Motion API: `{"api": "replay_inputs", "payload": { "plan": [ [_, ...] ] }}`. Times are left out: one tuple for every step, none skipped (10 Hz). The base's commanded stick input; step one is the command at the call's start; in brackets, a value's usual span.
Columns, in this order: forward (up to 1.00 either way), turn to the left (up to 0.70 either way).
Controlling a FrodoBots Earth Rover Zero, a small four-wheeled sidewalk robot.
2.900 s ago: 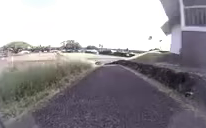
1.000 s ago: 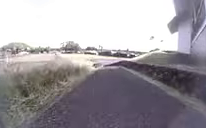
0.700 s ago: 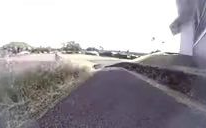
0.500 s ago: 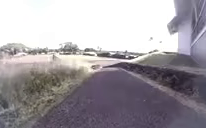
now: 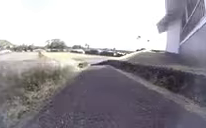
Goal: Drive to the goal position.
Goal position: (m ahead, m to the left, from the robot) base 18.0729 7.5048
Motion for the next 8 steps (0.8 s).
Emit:
{"api": "replay_inputs", "payload": {
  "plan": [
    [0.85, 0.0],
    [0.85, 0.0],
    [0.85, 0.0],
    [0.85, 0.0],
    [0.85, 0.0],
    [0.85, 0.0],
    [0.85, 0.0],
    [0.85, 0.01]
  ]
}}
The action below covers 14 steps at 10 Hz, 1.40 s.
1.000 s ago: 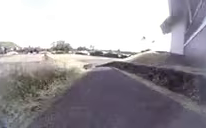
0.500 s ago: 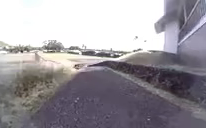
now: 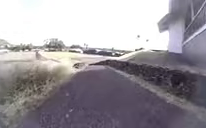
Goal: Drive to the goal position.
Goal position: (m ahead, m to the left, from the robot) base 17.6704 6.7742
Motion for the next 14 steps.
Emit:
{"api": "replay_inputs", "payload": {
  "plan": [
    [0.85, 0.02],
    [0.85, 0.0],
    [0.85, 0.0],
    [0.85, 0.0],
    [0.85, 0.0],
    [0.85, 0.0],
    [0.85, 0.0],
    [0.85, 0.0],
    [0.85, 0.0],
    [0.85, 0.0],
    [0.85, 0.0],
    [0.85, 0.0],
    [0.85, 0.0],
    [0.85, 0.0]
  ]
}}
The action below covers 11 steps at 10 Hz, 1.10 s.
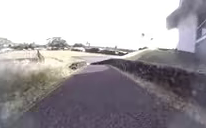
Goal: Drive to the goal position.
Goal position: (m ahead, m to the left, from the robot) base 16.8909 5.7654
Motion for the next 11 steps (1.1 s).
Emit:
{"api": "replay_inputs", "payload": {
  "plan": [
    [0.85, 0.0],
    [0.85, 0.0],
    [0.85, 0.0],
    [0.85, 0.0],
    [0.85, 0.0],
    [0.85, 0.0],
    [0.85, 0.0],
    [0.85, 0.0],
    [0.85, 0.0],
    [0.85, 0.0],
    [0.85, 0.0]
  ]
}}
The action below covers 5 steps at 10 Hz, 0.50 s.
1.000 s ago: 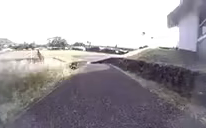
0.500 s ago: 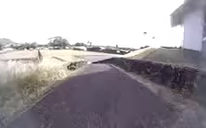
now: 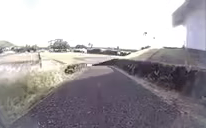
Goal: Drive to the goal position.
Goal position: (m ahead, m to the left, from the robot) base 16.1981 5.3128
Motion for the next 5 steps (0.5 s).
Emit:
{"api": "replay_inputs", "payload": {
  "plan": [
    [0.85, 0.0],
    [0.85, 0.0],
    [0.85, 0.0],
    [0.85, 0.0],
    [0.85, 0.0]
  ]
}}
